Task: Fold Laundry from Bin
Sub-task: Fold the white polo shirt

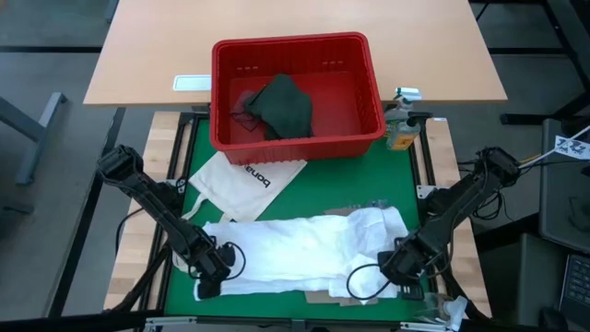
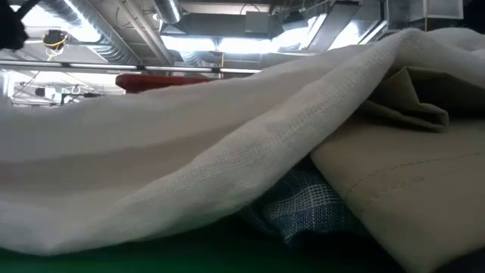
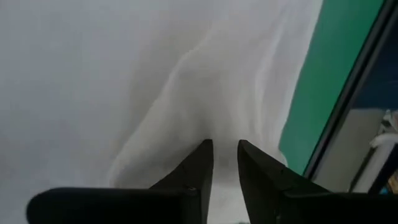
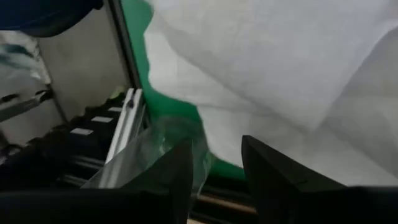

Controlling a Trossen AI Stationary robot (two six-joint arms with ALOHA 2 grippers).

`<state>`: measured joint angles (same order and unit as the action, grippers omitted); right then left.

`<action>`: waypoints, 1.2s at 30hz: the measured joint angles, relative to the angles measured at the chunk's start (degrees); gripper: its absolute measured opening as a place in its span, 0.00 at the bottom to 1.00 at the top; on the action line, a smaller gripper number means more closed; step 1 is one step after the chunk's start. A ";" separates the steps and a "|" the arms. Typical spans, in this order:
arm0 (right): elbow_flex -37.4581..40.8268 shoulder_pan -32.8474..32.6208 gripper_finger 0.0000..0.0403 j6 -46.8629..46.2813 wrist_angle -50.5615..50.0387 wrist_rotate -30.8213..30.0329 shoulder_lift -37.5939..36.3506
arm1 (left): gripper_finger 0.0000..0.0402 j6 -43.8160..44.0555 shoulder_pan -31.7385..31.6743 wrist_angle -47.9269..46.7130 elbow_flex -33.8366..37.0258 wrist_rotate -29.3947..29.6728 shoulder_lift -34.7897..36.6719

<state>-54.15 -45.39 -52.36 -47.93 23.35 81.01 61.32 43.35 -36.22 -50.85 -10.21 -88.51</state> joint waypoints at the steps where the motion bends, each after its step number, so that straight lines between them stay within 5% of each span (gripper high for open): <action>1: 0.00 0.03 0.34 -0.05 0.16 0.78 0.00 | 0.16 0.01 0.13 -0.16 0.00 -0.55 0.00; 14: -5.83 0.03 0.34 -0.09 -0.21 2.12 -0.02 | 0.01 6.10 0.33 1.95 0.00 -19.40 0.00; 19: -9.38 0.03 0.34 0.31 -0.20 0.09 -0.02 | 0.00 5.74 0.18 11.02 0.00 -19.89 0.48; 28: -12.55 0.05 0.34 6.78 -0.14 -11.00 -0.02 | 0.00 -5.05 -1.05 24.75 0.00 2.90 0.92; 36: -12.56 0.07 0.34 13.67 -0.15 -33.25 -0.02 | 0.00 -6.48 -0.80 20.52 0.00 24.82 0.92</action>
<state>-66.72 -45.32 -38.69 -48.08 -9.90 80.99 54.84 42.55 -15.71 -50.85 14.62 -87.59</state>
